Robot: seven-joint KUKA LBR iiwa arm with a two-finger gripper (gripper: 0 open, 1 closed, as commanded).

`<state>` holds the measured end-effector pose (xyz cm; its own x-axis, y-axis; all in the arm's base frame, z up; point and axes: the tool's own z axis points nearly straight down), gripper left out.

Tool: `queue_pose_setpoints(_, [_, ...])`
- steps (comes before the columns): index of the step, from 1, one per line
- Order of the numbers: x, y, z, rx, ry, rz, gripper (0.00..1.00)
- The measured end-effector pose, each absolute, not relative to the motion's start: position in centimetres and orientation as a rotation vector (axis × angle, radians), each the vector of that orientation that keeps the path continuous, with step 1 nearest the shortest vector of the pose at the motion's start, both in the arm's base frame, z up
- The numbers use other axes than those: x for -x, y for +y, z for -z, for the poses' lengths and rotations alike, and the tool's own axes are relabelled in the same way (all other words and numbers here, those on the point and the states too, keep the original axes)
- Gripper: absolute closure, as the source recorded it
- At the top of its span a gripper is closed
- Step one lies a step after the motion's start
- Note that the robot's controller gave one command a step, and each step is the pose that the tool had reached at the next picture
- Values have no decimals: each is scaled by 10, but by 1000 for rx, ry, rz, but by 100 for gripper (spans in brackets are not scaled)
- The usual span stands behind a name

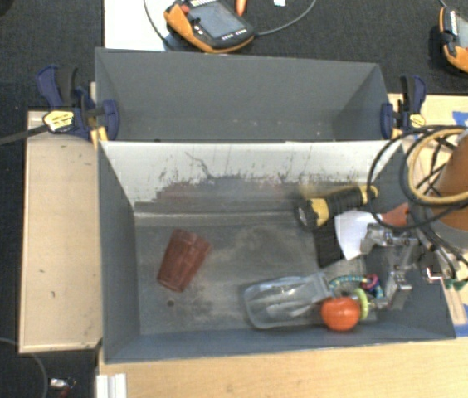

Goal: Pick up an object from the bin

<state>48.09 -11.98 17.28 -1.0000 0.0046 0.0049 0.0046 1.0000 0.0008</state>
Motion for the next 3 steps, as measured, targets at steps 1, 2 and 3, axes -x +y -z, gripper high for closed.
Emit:
queue_pose_setpoints(1, [-483,-119,-177,-3,-3144,-1,0])
queue_pose_setpoints(2, [-489,-52,-95,-89,-3148,-3,0])
queue_pose_setpoints(3, [-491,6,-132,-757,-3067,-14,0])
